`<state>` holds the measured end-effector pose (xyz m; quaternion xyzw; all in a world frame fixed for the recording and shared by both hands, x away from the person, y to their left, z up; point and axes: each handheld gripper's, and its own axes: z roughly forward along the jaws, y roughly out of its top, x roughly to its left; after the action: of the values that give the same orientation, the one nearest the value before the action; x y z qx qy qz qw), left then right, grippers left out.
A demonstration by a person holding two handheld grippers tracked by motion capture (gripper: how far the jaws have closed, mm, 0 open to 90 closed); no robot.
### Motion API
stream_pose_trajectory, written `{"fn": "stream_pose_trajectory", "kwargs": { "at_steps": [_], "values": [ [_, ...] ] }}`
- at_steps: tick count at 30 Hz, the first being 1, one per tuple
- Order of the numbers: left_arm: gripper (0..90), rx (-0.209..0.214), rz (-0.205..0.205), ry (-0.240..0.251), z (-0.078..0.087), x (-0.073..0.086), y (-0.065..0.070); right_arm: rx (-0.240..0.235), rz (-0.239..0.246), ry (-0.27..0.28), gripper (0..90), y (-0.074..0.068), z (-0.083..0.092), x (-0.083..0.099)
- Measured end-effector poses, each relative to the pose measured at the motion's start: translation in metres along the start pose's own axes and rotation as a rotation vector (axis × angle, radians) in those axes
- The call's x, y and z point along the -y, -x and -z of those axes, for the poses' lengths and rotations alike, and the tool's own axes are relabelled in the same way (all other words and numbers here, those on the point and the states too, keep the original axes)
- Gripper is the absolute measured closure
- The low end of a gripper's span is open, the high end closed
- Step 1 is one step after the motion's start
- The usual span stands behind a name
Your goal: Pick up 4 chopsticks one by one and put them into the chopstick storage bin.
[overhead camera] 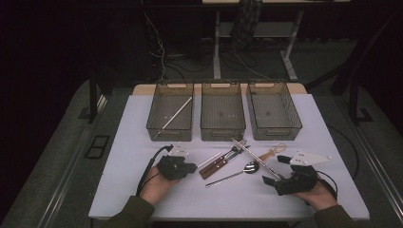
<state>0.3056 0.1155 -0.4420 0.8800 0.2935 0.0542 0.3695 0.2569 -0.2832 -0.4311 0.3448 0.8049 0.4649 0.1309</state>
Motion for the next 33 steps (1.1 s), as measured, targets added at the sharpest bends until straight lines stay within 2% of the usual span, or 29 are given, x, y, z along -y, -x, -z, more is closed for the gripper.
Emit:
{"fn": "stream_pose_trajectory", "kwargs": {
  "at_steps": [10,27,33],
  "values": [
    [84.2,0.008,-0.002,-0.003,0.006,-0.003,-0.002,0.0,0.001,0.001,2.7,0.0,0.0,0.0],
    [84.2,-0.042,-0.018,0.001,0.019,-0.006,-0.005,-0.003,-0.003,0.004,2.7,0.001,0.0,0.0],
    [84.2,-0.037,-0.01,0.014,0.025,-0.008,-0.007,-0.003,-0.002,0.002,2.7,0.001,0.0,0.0]
  ]
}}
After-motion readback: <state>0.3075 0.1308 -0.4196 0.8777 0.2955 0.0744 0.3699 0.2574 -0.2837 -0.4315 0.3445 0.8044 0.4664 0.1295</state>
